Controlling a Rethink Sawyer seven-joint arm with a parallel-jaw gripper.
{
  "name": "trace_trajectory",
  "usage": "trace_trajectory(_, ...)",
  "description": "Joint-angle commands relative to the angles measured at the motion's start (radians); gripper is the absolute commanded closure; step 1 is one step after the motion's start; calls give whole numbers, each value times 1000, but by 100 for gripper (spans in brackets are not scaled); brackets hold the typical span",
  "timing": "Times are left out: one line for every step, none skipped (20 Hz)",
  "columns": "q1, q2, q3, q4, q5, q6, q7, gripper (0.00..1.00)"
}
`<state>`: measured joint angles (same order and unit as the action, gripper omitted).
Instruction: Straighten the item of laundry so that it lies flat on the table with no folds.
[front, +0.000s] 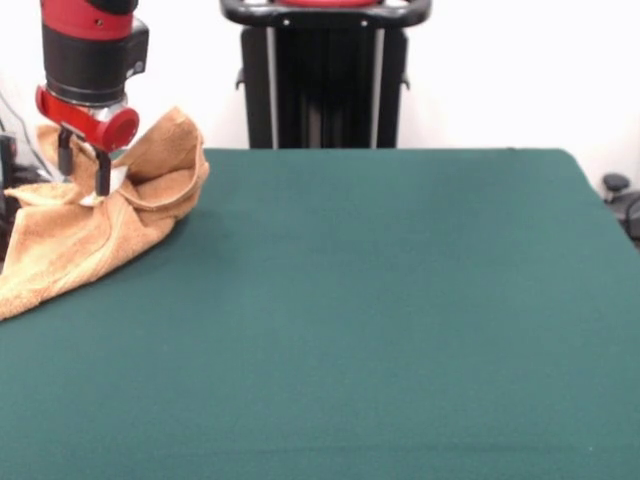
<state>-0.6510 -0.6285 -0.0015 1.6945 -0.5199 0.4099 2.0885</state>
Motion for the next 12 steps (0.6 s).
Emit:
trace_trajectory(104, 93, -46, 24, 23, -65, 208, 0)
trace_trajectory(124, 94, -69, 23, 39, -60, 239, 0)
trace_trajectory(150, 92, -95, 18, 56, -57, 275, 0)
trace_trajectory(183, 91, -130, 17, 71, -73, 321, 0)
trace_trajectory(220, 91, -171, 16, 90, -86, 366, 0)
trace_trajectory(247, 89, -200, 17, 116, -90, 402, 0)
trace_trajectory(271, 85, -223, 18, 147, -72, 433, 0)
trace_trajectory(291, 84, -240, 18, 178, -58, 450, 0)
trace_trajectory(303, 82, -253, 20, 214, -51, 461, 0)
trace_trajectory(321, 90, -271, 10, 233, -52, 468, 0)
trace_trajectory(321, 92, -269, 3, 253, -55, 461, 0)
trace_trajectory(330, 97, -280, -6, 267, -58, 457, 0)
